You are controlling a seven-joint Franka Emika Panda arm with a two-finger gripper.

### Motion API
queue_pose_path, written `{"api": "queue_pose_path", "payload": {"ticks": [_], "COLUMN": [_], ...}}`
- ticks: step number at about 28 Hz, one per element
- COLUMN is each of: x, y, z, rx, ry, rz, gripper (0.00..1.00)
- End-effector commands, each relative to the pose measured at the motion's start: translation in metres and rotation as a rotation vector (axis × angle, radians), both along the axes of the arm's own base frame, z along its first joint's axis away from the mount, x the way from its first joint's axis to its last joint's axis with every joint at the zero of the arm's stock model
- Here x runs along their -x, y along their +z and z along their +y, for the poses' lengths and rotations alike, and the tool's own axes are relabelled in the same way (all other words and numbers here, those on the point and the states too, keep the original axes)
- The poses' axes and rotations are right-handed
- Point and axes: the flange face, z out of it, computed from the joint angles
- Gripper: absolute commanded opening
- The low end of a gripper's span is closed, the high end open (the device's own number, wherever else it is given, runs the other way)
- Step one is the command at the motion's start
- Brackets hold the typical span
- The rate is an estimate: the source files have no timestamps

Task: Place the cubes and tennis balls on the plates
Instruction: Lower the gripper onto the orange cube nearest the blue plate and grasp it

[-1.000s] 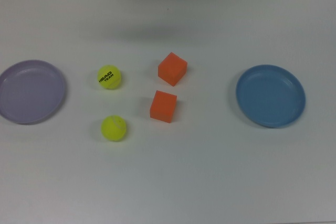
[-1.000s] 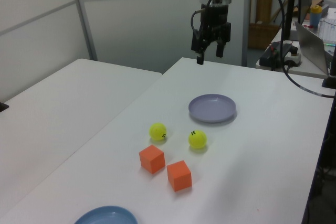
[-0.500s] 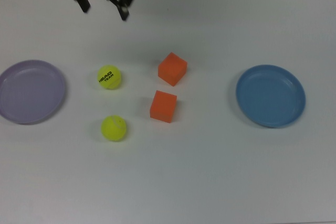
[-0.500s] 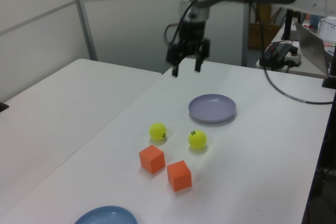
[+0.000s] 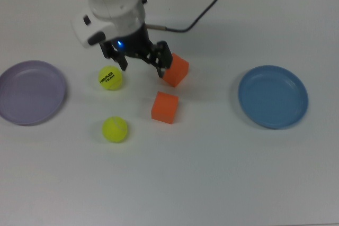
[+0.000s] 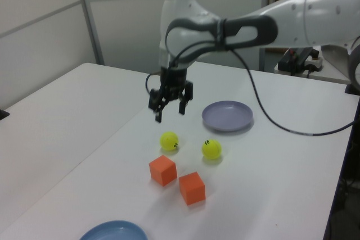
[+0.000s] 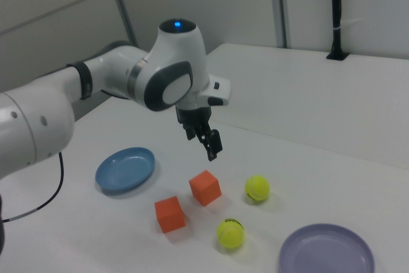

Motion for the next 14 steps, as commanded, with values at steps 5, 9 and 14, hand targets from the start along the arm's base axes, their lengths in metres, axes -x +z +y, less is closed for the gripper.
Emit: {"api": "queue_pose_path", "payload": {"ticks": [5, 9, 14], "x": [0.013, 0.014, 0.009], "y": [-0.059, -0.088, -0.118], "z": [0.046, 0.052, 0.063], "rx": [0.051, 0.094, 0.114], "ry": [0.005, -0.025, -0.022], "rz": [-0.045, -0.009, -0.019], "gripper": [1.00, 1.00, 1.00]}}
